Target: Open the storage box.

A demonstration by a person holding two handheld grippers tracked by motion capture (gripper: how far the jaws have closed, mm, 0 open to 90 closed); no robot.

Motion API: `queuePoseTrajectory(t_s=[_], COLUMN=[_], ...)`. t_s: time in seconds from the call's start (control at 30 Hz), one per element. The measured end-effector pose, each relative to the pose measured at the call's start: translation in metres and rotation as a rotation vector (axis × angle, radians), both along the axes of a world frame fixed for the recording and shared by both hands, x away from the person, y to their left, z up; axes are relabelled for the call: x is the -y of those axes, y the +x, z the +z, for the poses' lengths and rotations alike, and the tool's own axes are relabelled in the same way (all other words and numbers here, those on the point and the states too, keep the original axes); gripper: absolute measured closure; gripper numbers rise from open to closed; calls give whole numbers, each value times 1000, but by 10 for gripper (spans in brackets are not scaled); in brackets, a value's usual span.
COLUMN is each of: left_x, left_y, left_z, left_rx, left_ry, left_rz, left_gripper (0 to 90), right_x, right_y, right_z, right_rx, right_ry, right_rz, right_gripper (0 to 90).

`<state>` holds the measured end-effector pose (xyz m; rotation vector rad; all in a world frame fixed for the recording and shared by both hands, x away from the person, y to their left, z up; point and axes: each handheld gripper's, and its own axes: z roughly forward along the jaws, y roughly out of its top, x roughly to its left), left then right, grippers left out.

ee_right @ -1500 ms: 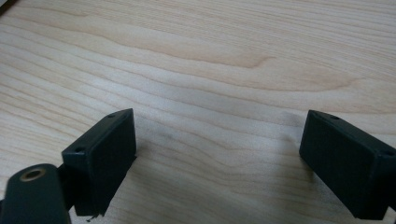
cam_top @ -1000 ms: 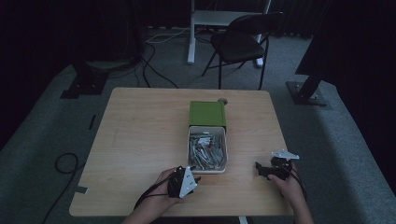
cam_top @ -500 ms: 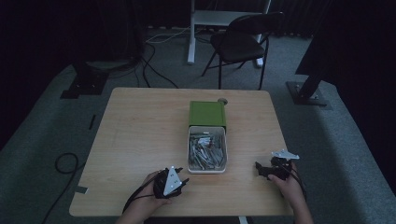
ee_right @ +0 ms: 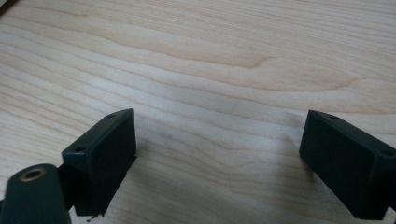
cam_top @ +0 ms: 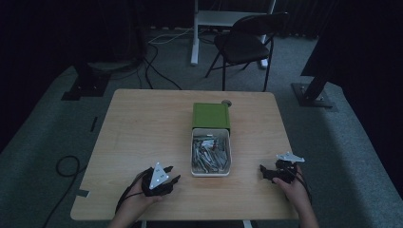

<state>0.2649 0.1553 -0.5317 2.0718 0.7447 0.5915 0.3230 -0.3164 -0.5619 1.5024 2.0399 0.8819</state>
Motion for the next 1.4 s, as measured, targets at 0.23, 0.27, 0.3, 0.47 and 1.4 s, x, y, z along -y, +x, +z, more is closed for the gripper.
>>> queuePoseTrajectory(t_s=[0.23, 0.27, 0.3, 0.47, 1.4], left_x=[-18, -20, -22, -33, -102], left_y=[6, 7, 8, 12, 20], left_z=[-6, -6, -7, -8, -6], left_rx=[-25, -29, -29, -33, -63], left_ry=[-49, -61, -69, -100, -84], left_rz=[67, 74, 78, 114, 593], left_gripper=[517, 517, 511, 430, 125], right_x=[0, 0, 0, 0, 0], right_y=[0, 0, 0, 0, 0], right_z=[0, 0, 0, 0, 0], right_rx=[0, 0, 0, 0, 0], right_ry=[0, 0, 0, 0, 0], right_rz=[0, 0, 0, 0, 0], right_gripper=[105, 105, 105, 105, 105])
